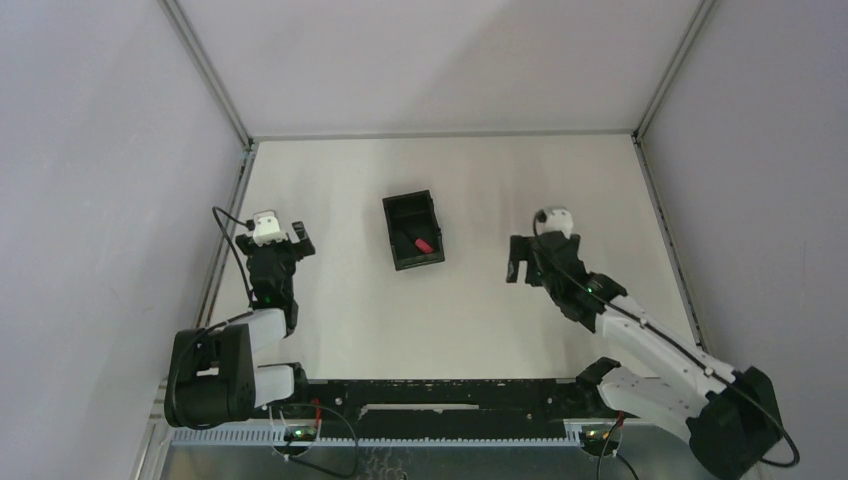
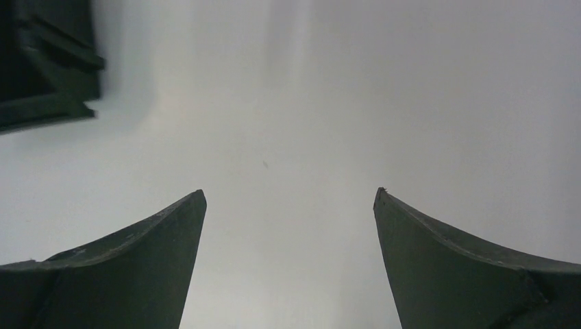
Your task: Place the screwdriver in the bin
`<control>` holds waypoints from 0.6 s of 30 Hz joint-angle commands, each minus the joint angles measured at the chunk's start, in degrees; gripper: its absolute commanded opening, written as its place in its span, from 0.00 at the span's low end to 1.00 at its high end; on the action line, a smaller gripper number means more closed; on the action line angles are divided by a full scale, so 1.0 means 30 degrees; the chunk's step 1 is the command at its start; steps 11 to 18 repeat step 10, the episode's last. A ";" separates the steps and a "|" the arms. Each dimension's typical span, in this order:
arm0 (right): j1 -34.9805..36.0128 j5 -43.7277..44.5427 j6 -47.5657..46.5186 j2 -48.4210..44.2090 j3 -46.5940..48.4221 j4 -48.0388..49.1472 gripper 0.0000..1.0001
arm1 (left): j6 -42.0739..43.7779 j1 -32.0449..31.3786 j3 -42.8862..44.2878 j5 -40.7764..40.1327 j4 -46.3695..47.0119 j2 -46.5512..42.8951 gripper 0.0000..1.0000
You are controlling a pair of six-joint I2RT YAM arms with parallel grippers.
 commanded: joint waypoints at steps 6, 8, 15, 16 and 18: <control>-0.1291 0.0139 0.2571 -0.3288 -0.4420 0.3329 1.00 | -0.0138 -0.0112 0.0195 -0.0070 0.0427 -0.0231 1.00; -0.1298 0.0237 0.2611 -0.3068 -0.4624 0.3573 1.00 | -0.0121 -0.0096 0.0197 -0.0062 0.0427 -0.0233 1.00; -0.1312 0.0104 0.2544 -0.2844 -0.4721 0.3930 1.00 | -0.0114 -0.0112 0.0222 -0.0065 0.0433 -0.0230 1.00; -0.1312 0.0104 0.2544 -0.2844 -0.4721 0.3930 1.00 | -0.0114 -0.0112 0.0222 -0.0065 0.0433 -0.0230 1.00; -0.1312 0.0104 0.2544 -0.2844 -0.4721 0.3930 1.00 | -0.0114 -0.0112 0.0222 -0.0065 0.0433 -0.0230 1.00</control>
